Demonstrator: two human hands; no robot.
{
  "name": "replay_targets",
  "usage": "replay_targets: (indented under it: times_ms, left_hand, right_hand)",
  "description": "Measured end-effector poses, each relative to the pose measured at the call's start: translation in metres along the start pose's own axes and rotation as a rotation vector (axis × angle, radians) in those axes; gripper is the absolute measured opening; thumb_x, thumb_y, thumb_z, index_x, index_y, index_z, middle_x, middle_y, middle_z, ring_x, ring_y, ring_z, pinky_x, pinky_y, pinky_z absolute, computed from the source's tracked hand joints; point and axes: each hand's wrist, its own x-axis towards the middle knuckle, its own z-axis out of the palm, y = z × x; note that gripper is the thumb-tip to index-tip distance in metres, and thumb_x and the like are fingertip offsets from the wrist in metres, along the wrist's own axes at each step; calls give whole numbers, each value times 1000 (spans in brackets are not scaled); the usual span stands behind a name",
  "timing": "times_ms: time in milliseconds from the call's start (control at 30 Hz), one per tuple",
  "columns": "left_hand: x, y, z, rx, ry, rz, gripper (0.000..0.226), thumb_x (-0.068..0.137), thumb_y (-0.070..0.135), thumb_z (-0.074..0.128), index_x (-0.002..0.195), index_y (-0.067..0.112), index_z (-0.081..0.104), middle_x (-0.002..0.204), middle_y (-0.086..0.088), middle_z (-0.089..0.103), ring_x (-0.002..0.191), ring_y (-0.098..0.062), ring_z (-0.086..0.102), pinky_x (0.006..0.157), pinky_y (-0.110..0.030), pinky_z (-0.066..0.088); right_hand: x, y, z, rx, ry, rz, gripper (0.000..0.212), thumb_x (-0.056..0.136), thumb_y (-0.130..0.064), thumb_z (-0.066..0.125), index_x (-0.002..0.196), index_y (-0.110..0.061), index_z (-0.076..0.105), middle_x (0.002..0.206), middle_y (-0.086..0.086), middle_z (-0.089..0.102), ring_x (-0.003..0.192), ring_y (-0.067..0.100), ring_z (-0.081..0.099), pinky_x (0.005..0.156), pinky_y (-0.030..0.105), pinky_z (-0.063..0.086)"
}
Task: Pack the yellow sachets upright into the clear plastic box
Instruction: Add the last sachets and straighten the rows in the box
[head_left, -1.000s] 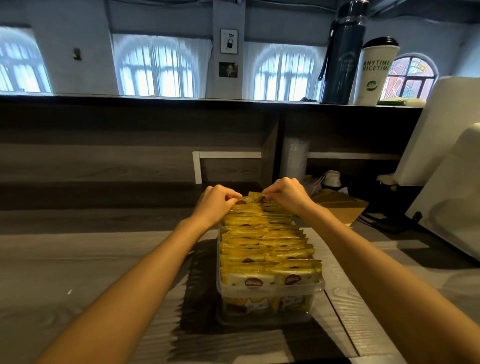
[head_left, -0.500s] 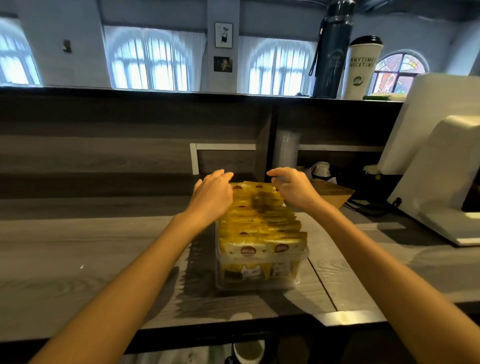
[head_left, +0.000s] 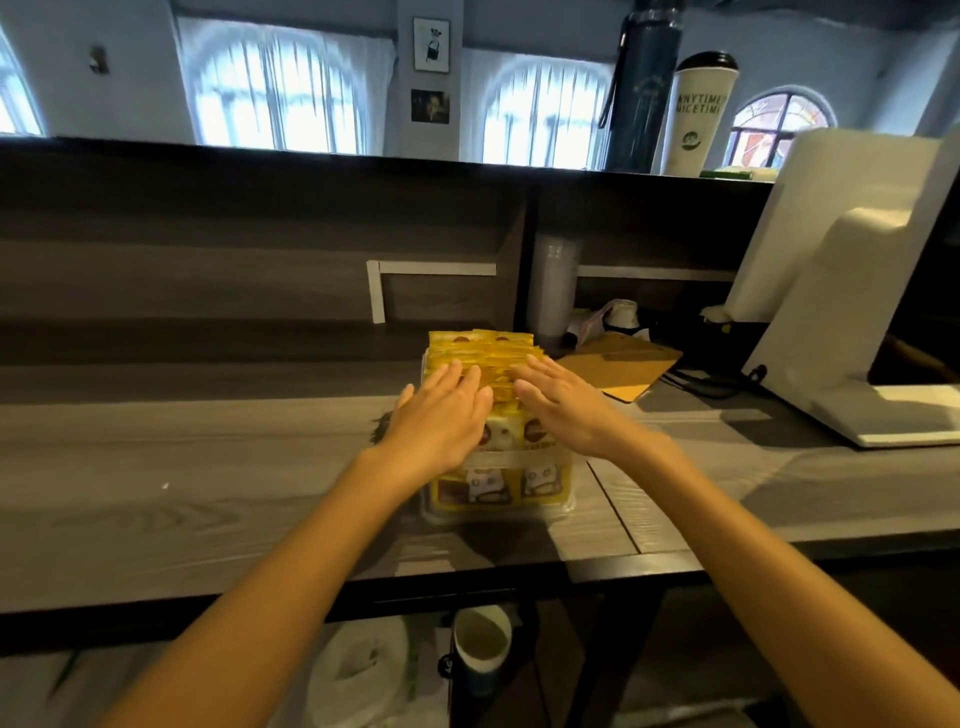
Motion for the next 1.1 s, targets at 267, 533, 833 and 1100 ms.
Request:
replay_targets:
  times_ms: [267,533,833,1100]
  left_hand:
    - [60,-30,16,2,-112,15,57,101,34,17,150,10,2,158,-8,-17,145,-24,-18,119,-52,5]
    - [106,-51,12,10,-145,-11,61,101,38,15,148,13,-14,156,-5,-23,144,-20,-21,119,-51,6]
    - [107,-56,-11,-44,-189,19,59,101,40,17,149,19,-9,156,-1,-22,144,-16,-21,117,-49,-10]
    - [70,-33,-56,-96,-165,85,42,93,37,48,129,15,44,134,-1,43,128,-19,37,103,-32,29]
  right_hand:
    - [46,10,13,-18,-71,9,53,103,-33,19,151,-19,0,159,5,-14,146,19,-19,118,34,-7]
    - [99,17,21,-10,-57,31,53,103,-34,19,151,-20,0,159,4,-16,146,19,-19,118,34,-6]
    - [106,9,7,171,-7,68,56,100,-32,34,150,-19,13,161,3,1,149,20,-3,121,46,8]
    - [59,1,-39,135,-87,65,54,86,-28,62,134,-16,43,141,5,39,126,23,35,107,37,35]
